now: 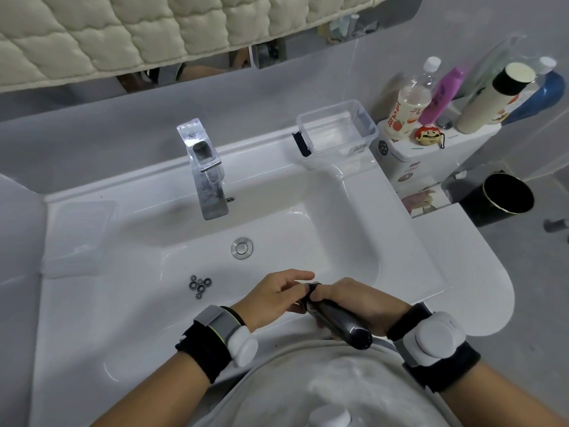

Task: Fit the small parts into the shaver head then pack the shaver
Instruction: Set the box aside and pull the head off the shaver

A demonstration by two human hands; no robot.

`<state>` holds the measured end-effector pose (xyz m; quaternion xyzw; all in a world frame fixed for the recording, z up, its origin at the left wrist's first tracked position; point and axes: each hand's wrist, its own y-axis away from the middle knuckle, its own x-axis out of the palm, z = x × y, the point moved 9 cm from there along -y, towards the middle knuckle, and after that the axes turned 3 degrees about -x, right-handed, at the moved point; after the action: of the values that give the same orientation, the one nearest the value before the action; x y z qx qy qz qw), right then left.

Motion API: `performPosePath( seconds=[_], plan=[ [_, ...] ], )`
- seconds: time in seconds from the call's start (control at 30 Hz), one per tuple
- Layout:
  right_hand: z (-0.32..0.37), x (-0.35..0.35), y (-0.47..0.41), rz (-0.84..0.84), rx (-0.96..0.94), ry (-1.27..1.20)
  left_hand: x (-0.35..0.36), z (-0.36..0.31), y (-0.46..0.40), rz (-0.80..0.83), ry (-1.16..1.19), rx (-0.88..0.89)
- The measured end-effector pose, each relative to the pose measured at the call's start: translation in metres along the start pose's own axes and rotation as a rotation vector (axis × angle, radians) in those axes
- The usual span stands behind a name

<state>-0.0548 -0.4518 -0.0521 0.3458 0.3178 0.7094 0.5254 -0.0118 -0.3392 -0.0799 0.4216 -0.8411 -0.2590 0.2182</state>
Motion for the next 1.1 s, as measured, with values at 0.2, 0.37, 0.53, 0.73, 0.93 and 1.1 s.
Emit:
performPosePath(
  seconds=[0.2,0.37,0.53,0.73,0.93,1.1],
  plan=[
    [-0.006,0.0,-0.004,0.008,0.017,0.004,0.006,-0.001,-0.001,0.017,-0.161,0.023],
    [-0.007,0.0,-0.005,0.031,0.01,-0.015,0.004,-0.004,0.0,0.02,-0.141,0.017],
    [-0.012,0.004,-0.003,0.092,0.027,-0.043,0.012,-0.013,0.004,0.058,-0.362,0.091],
    [-0.015,-0.002,-0.003,0.078,0.011,-0.062,0.011,-0.005,0.005,0.051,-0.001,-0.056],
    [-0.023,-0.006,-0.007,0.032,0.06,0.041,0.014,-0.003,0.009,0.064,0.064,-0.063],
    [-0.026,-0.006,-0.009,0.032,0.023,0.096,0.017,-0.002,0.01,0.075,0.055,-0.071]
  ],
)
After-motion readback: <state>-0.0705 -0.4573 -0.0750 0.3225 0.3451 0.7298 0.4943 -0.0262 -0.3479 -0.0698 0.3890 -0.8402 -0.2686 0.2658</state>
